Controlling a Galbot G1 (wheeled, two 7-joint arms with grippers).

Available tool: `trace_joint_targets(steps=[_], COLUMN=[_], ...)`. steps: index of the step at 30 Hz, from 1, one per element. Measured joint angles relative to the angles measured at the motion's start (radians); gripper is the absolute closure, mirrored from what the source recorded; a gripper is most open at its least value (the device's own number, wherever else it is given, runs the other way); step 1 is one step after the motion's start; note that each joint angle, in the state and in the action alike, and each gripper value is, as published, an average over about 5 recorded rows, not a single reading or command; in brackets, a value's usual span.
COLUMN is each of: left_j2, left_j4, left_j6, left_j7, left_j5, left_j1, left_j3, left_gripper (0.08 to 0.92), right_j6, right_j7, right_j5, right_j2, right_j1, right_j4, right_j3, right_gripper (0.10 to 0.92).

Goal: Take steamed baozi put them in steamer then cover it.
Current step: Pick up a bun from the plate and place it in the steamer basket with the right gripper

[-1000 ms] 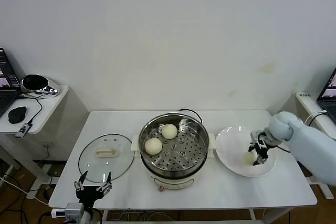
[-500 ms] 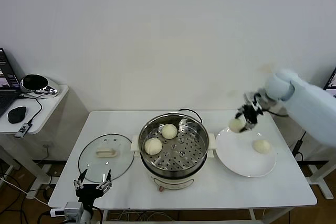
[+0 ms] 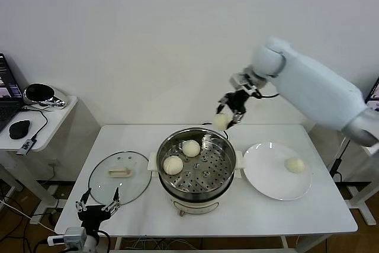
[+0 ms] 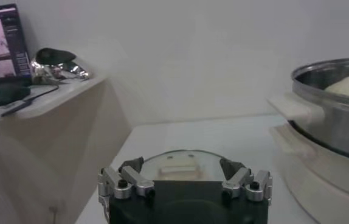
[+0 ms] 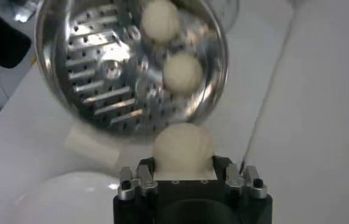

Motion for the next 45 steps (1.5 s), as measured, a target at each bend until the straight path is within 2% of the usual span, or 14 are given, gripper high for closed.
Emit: trace_joint_targets(steps=[6, 12, 24, 45], left_j2=[-0.005, -0.006, -0.017, -0.018], left_j4=[-0.005, -0.014, -0.011, -0.006], left_j6=[0.0, 0.003, 0.002, 0.003], left_j7=[-0.001, -0.002, -0.008, -0.009], left_j5=[-0.002, -0.008, -0.005, -0.005], left_j1=[0.0, 0.001, 0.005, 0.004], left_j3=[-0.004, -0.01, -0.006, -0.006], left_gripper=[0.177, 0.177, 0.177, 0.177], right_j6=[0.136, 0.237, 0.313, 0.266], right_j7=[-0.006, 0.004, 0.011, 0.005], right_j5=[-0.054, -0.14, -0.348, -0.293], right_j2=[0.061, 0.071, 0.087, 0.101], right_j1=[-0.003, -0.016, -0.057, -0.119], right_j4=[0.021, 0.11, 0.288, 0.358], right_j3=[-0.031, -0.079, -0.114, -0.184], right_gripper=[0.423, 0.423, 0.424, 0.427])
